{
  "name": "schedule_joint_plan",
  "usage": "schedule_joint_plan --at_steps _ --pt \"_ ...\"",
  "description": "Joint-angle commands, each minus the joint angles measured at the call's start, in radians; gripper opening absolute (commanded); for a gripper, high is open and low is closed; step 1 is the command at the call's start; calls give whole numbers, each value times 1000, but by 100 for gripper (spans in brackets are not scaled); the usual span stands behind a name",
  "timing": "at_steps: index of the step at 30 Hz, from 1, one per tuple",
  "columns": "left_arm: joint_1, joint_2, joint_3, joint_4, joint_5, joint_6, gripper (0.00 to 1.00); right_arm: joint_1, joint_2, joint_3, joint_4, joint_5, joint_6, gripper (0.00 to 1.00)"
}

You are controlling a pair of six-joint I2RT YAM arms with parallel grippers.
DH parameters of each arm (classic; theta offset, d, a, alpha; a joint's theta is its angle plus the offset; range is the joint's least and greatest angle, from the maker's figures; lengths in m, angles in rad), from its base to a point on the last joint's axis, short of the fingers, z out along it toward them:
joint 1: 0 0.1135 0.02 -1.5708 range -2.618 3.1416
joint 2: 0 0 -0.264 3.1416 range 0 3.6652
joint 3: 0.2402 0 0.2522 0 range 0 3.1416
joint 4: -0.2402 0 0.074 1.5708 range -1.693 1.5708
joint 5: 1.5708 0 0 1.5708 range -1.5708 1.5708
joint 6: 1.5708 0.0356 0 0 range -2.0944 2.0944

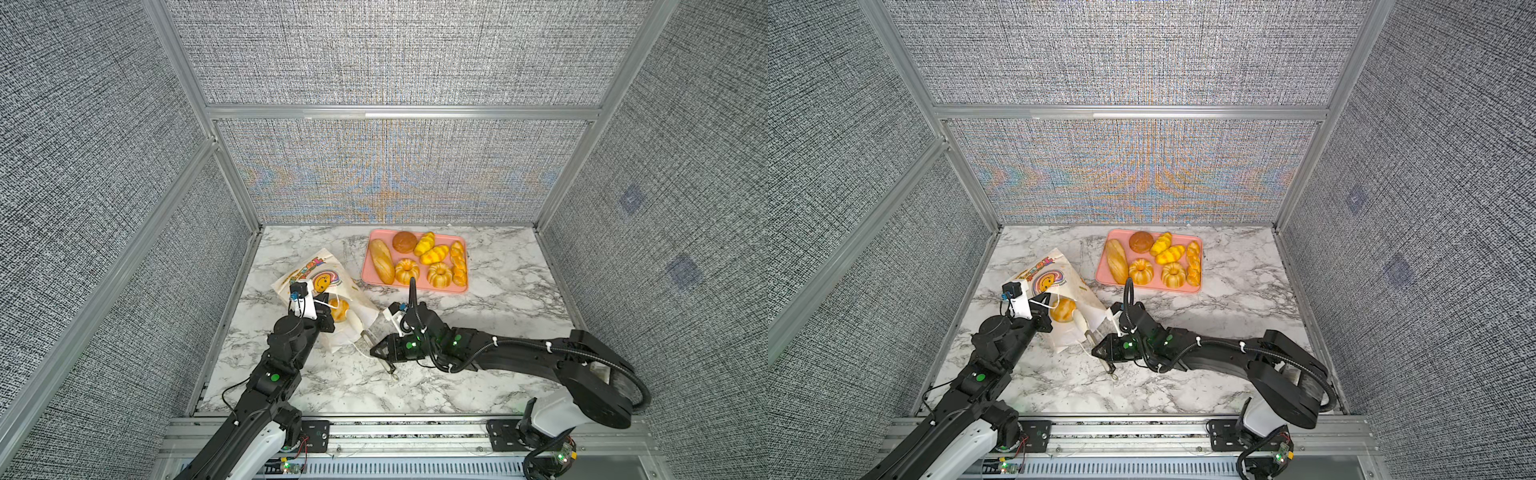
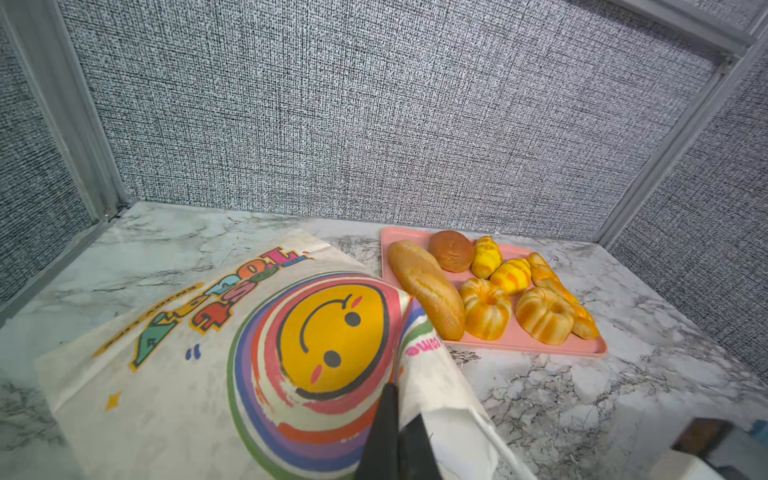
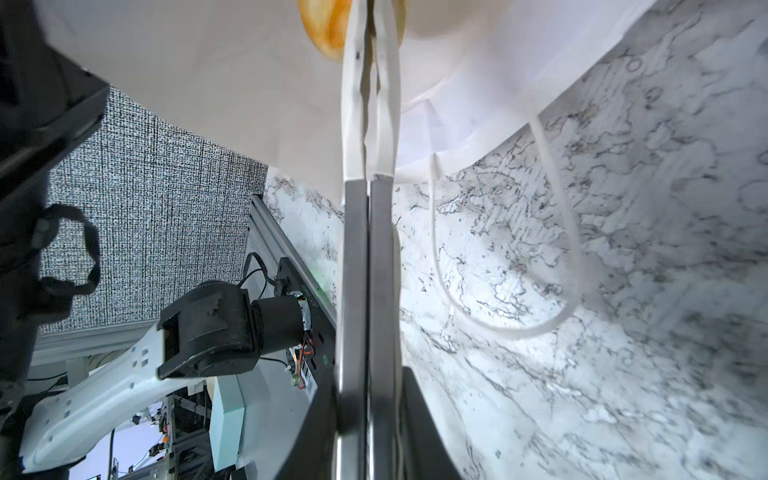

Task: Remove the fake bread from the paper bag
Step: 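Pull the second yellow ring bun out of the bag with the tongs, then carry the ring bun onto the tray while the left gripper lifts the bag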

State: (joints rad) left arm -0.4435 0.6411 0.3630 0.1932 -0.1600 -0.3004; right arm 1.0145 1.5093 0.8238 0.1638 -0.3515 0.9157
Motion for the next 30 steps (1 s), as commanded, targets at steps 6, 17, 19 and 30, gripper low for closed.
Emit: schedule_joint_plan --at_steps 6,17,19,30 --pt "-3 93 92 -20 -174 -63 0 2 -133 -1 -180 18 -81 0" --pt "-1 286 238 -45 -227 -114 0 -32 -365 -23 -336 25 -92 0" --pt "-2 305 269 -62 -247 -121 0 -64 -422 -17 -378 31 -100 0" --pt "17 519 701 -415 -282 -109 0 -495 -526 176 -660 -142 -285 0"
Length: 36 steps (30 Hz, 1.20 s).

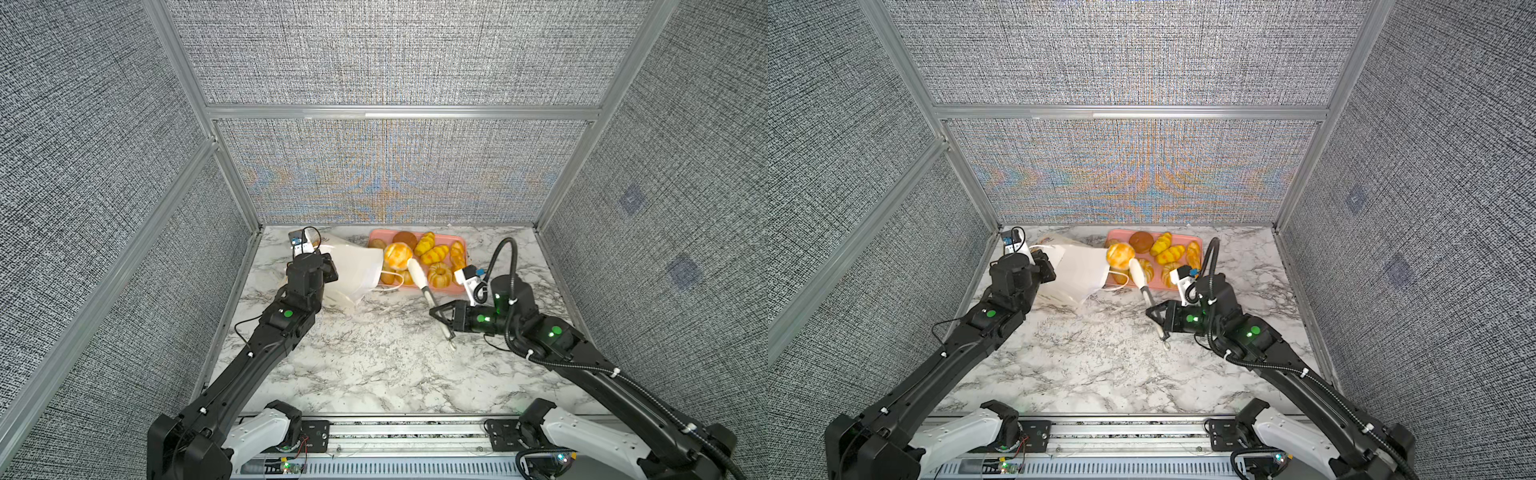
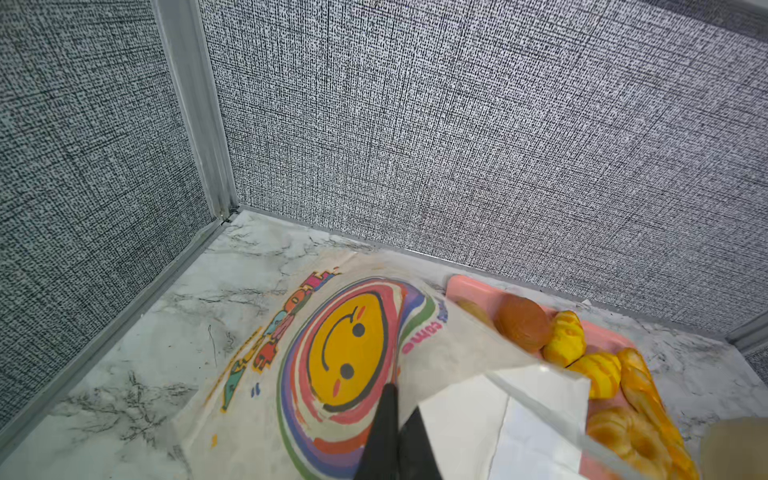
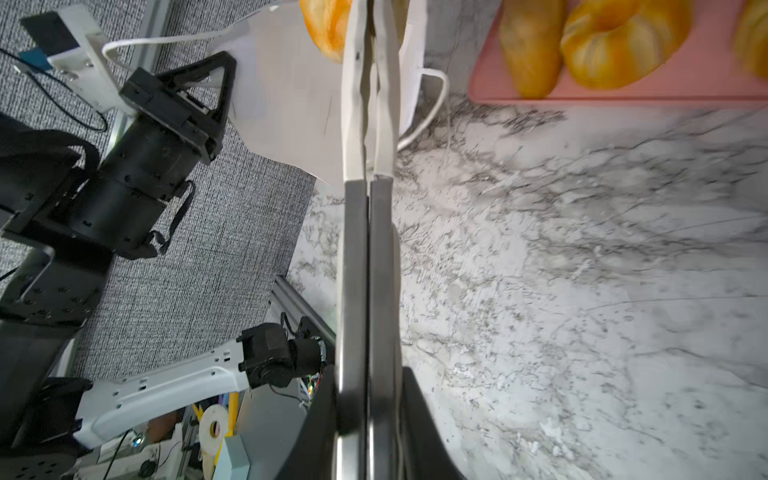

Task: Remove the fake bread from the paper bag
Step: 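Carry the ring bun onto the tray while the left gripper lifts the bag, then open the tongs on the tray while the left gripper stands the bag upright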

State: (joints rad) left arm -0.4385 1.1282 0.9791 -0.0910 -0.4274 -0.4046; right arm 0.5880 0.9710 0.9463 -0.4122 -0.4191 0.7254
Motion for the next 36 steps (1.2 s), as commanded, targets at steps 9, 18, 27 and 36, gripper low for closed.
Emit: schedule_joint_plan --at_steps 9,18,27,36 --pt "239 140 348 -353 303 -159 0 -266 240 230 -124 -145 -217 0" --pt "456 243 360 -277 672 -312 0 -303 380 234 -153 -123 -271 0" --pt "565 335 294 -91 892 -448 0 -317 481 213 -161 -36 -315 0" --pt "596 368 268 -33 949 -445 0 -336 693 374 -170 -9 -352 0"
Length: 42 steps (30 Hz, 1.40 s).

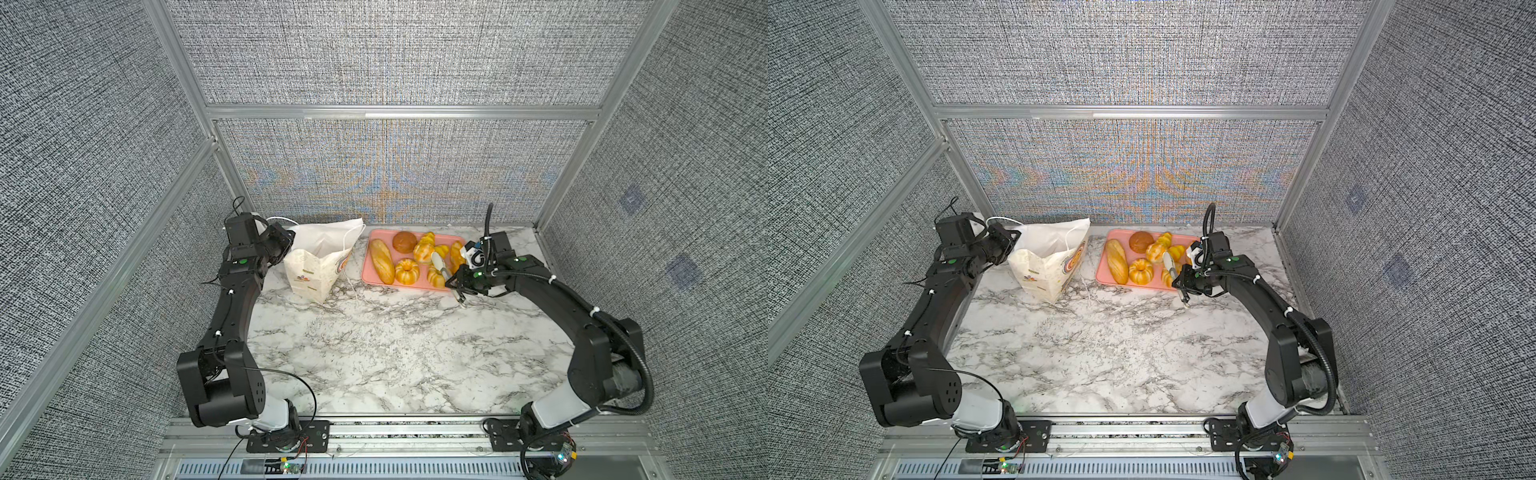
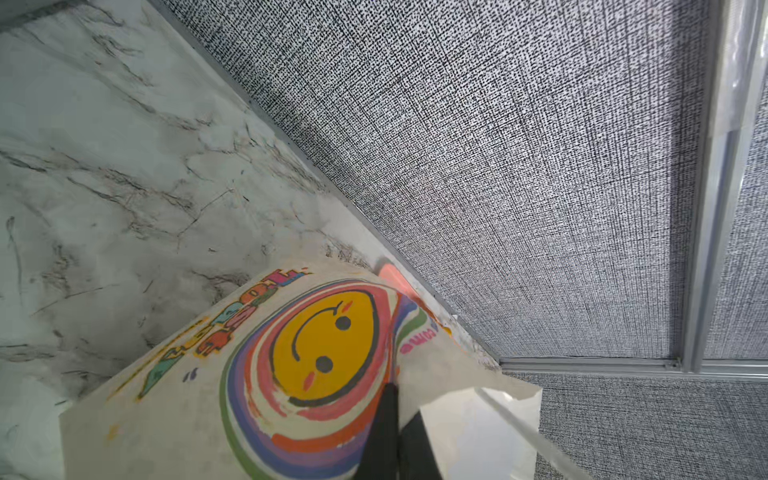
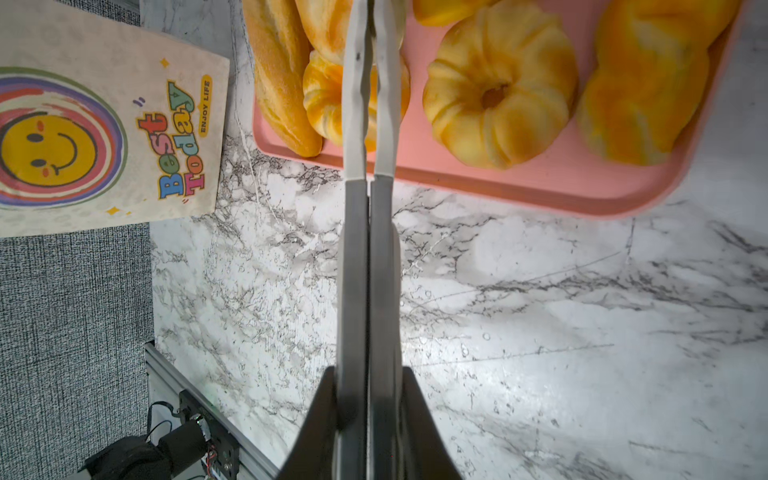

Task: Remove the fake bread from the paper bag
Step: 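Open the tongs on the tray while the left gripper stands the bag upright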

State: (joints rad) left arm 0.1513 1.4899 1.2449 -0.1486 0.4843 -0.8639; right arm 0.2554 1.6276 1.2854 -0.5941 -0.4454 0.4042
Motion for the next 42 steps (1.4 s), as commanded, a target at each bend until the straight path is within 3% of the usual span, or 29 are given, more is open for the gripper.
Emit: schedule_joint_plan --at_steps 1,7,8,11,14,15,25,33,42 --pt "10 6 6 18 35 28 0 -5 62 55 11 15 -34 0" --pt "19 3 49 -67 -18 129 0 -5 111 121 -48 49 -67 0" --pt "21 3 58 -84 -31 148 19 -6 101 115 -55 54 -70 0" --pt "21 7 81 -118 -59 202 47 -5 63 80 -73 71 -79 0" --pt "21 10 93 -137 -82 241 93 -5 30 45 -83 77 -84 0" --pt "21 12 97 -143 -89 252 99 -5 24 39 -90 80 -89 0" --pt "21 -65 127 -228 -185 405 99 42 -78 -21 -161 123 -96 0" --pt "21 -162 90 -259 -186 542 99 70 -81 -41 -190 176 -90 0" --pt "20 -339 -38 -270 -243 566 99 126 -27 7 -181 179 -66 0"
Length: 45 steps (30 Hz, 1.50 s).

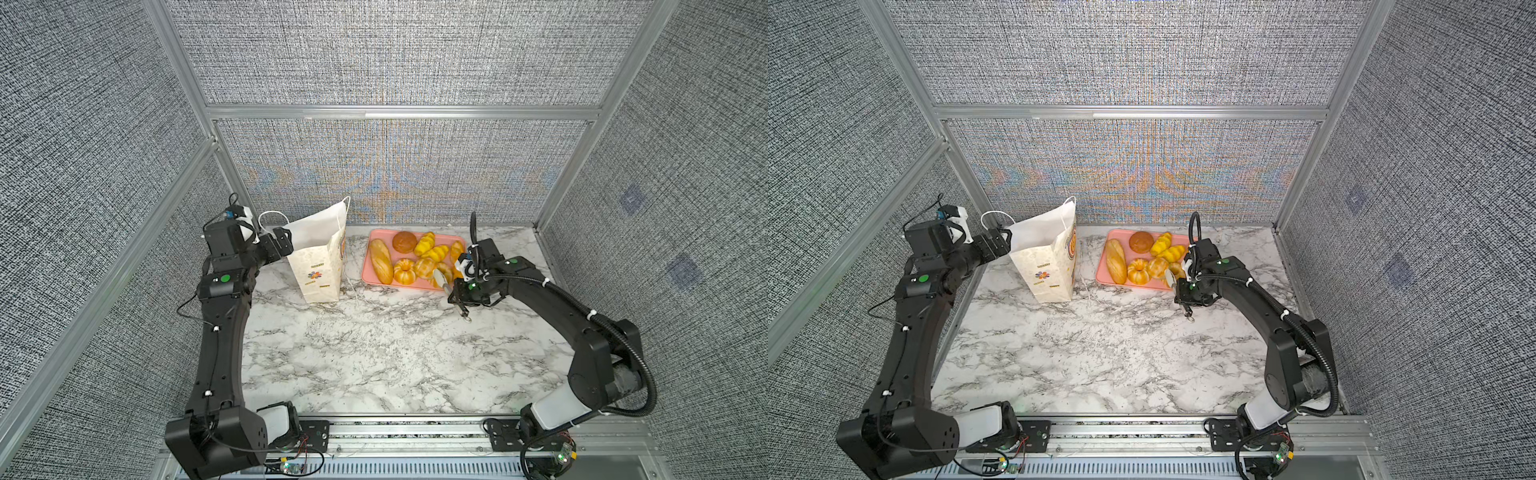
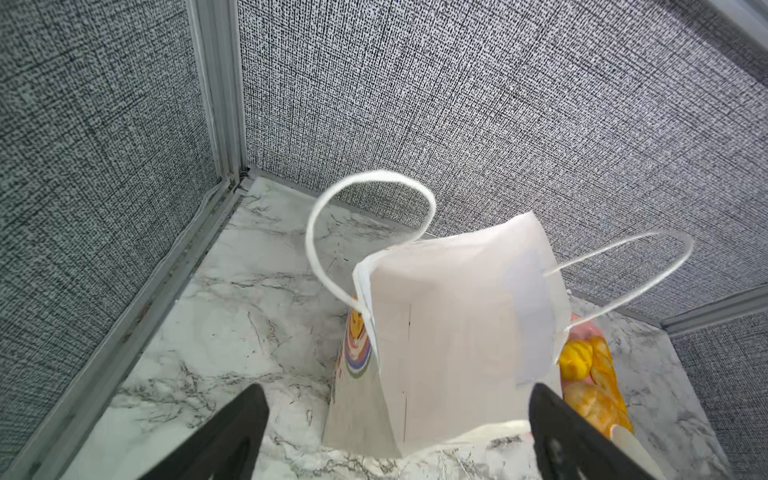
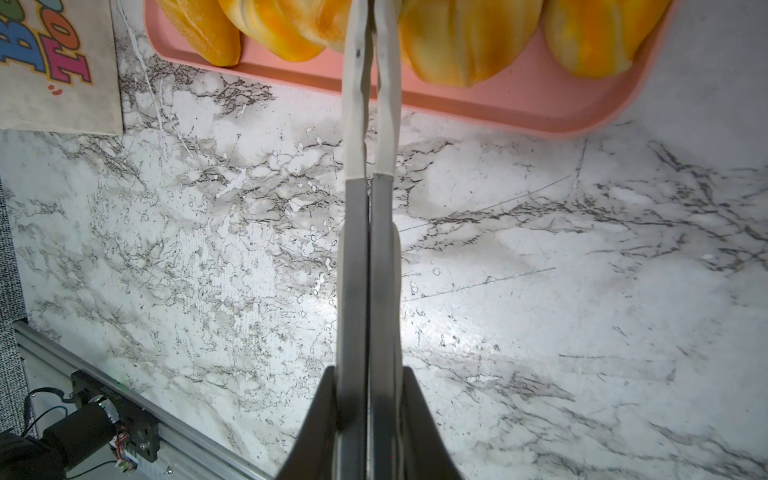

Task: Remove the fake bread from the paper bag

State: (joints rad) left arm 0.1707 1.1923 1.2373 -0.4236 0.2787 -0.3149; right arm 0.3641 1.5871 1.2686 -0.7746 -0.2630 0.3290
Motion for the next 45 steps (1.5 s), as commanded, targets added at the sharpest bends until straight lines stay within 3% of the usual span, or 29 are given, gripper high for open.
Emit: schedule_joint_plan --at_steps 1,13,25,34,40,45 --pt "1 -60 -43 4 -32 14 99 25 17 31 2 -7 13 0" --pt "1 -263 -242 -26 98 12 99 14 81 97 20 -32 23 0" --pt "1 -439 -373 -43 22 -10 99 8 113 147 -132 -30 -146 0" --pt "1 -476 -427 -46 52 -30 99 9 139 140 -132 -35 -136 0" --pt "1 -472 -421 -57 56 -30 99 4 111 139 -131 6 -111 9" --pt "0 -480 -425 -57 63 -34 99 -15 97 158 -135 30 -103 25"
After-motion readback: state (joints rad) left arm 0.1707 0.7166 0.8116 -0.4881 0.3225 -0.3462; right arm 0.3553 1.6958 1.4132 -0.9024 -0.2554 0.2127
